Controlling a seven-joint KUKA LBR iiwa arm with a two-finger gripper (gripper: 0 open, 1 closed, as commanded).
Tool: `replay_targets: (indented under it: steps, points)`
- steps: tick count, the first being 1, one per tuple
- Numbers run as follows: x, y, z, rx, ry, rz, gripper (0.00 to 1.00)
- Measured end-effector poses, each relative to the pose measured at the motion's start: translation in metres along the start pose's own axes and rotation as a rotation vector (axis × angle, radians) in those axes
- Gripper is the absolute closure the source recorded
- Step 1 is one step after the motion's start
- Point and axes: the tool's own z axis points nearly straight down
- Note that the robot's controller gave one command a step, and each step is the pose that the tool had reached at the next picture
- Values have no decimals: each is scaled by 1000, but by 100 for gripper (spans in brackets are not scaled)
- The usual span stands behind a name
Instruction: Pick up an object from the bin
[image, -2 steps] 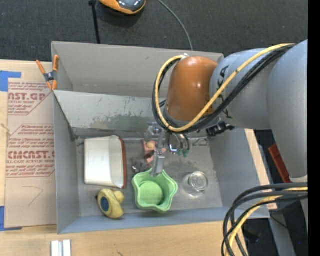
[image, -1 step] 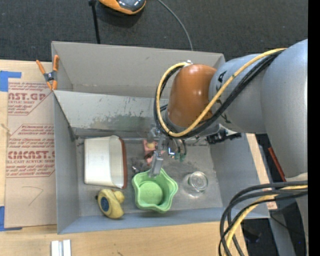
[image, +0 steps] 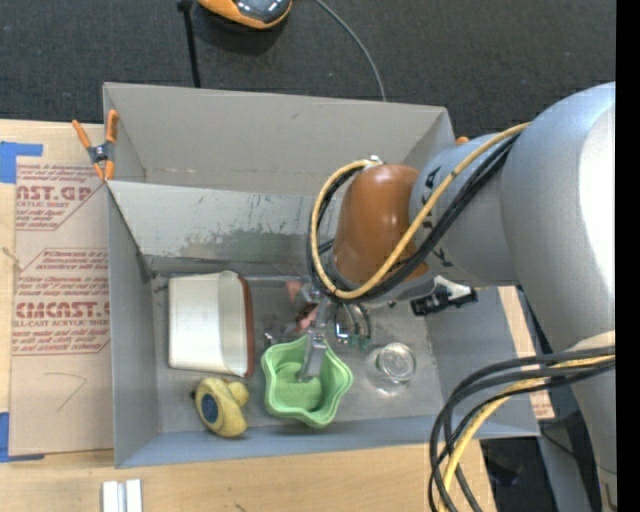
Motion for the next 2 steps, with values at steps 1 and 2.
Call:
replay_targets:
  steps: [1, 2]
  points:
    - [4, -4, 17, -11, -23, 76, 100]
    - [4, -4, 17, -11, -23, 76, 100]
